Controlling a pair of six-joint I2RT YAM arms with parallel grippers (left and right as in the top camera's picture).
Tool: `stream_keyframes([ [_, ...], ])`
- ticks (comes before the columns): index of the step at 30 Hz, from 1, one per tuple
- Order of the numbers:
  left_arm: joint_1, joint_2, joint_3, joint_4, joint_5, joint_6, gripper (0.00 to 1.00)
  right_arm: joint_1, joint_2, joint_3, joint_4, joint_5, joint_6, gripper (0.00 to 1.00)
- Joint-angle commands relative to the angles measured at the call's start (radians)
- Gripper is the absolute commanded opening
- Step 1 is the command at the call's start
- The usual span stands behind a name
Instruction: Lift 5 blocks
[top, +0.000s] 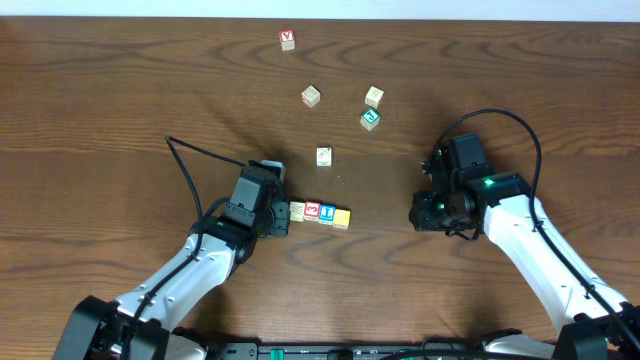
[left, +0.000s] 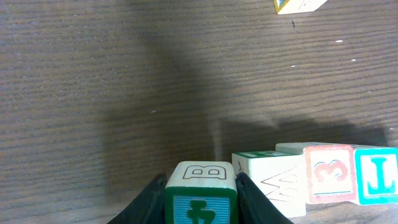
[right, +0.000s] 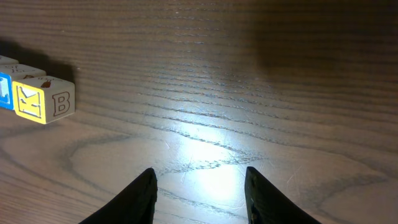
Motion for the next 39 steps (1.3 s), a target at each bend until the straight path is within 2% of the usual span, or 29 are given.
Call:
stream_keyframes([
  [1,-0.003,0.006,0.005,-0.003,0.014,0.009,0.17,0.007,0.005,-0.006,0.003,-0.006,0.010,0.43],
  [5,-0.003,0.006,0.005,-0.003,0.014,0.009,0.17,0.007,0.005,-0.006,0.003,-0.006,0.010,0.44],
  [6,-0.003,0.006,0.005,-0.003,0.014,0.009,0.22,0.007,0.005,-0.006,0.003,-0.006,0.010,0.44],
  [11,-0.003,0.006,0.005,-0.003,0.014,0.009,0.27,0.007,0.005,-0.006,0.005,-0.006,0.010,0.44],
  [20,-0.003,0.006,0.005,-0.003,0.013,0.009,0.42,0.007,0.005,-0.006,0.006,-0.006,0.010,0.44],
  [39,-0.003,-0.045,0.006,-0.003,0.013,0.008,0.43,0.007,0.005,-0.006,0.010,-0.005,0.009,0.47],
])
